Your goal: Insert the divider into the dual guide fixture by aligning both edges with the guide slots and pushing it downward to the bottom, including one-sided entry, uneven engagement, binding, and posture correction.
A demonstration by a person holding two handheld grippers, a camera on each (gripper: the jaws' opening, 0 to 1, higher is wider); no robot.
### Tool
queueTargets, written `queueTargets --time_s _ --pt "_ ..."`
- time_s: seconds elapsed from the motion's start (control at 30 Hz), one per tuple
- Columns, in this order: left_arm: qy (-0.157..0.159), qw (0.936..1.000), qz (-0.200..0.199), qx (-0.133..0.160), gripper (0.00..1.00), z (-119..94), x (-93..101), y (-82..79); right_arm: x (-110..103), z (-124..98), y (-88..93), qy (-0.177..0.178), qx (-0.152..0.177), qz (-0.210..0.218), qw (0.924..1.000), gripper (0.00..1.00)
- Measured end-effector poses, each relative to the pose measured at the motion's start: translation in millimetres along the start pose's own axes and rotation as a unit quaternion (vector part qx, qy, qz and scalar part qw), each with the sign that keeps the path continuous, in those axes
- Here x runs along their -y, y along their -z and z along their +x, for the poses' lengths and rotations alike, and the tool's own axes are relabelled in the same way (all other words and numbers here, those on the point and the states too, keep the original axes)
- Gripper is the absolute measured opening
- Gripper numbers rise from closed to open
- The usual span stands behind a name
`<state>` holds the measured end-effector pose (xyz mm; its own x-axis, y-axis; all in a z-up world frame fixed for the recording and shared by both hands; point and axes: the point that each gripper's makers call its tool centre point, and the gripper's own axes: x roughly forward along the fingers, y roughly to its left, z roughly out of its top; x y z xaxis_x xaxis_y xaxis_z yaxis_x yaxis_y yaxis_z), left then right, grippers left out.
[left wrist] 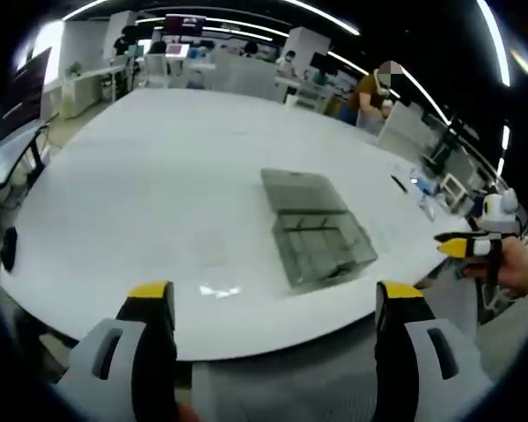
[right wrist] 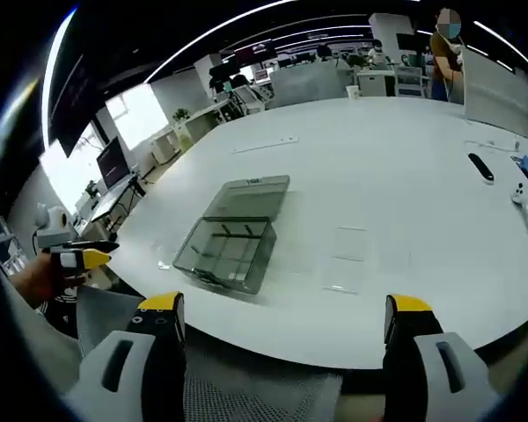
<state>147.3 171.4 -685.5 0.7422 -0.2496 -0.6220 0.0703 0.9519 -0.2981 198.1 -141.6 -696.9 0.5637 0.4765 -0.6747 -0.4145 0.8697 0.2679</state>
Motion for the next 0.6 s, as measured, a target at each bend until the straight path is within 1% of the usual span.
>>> queueTargets --time_s 0.6 --pt "-0.002 1.0000 -0.002 -0.003 0.93 -0.2 -0.9 3.1 -0.6 0.1 2.5 -0.001 -0.002 -0.001 1.0000 0.93"
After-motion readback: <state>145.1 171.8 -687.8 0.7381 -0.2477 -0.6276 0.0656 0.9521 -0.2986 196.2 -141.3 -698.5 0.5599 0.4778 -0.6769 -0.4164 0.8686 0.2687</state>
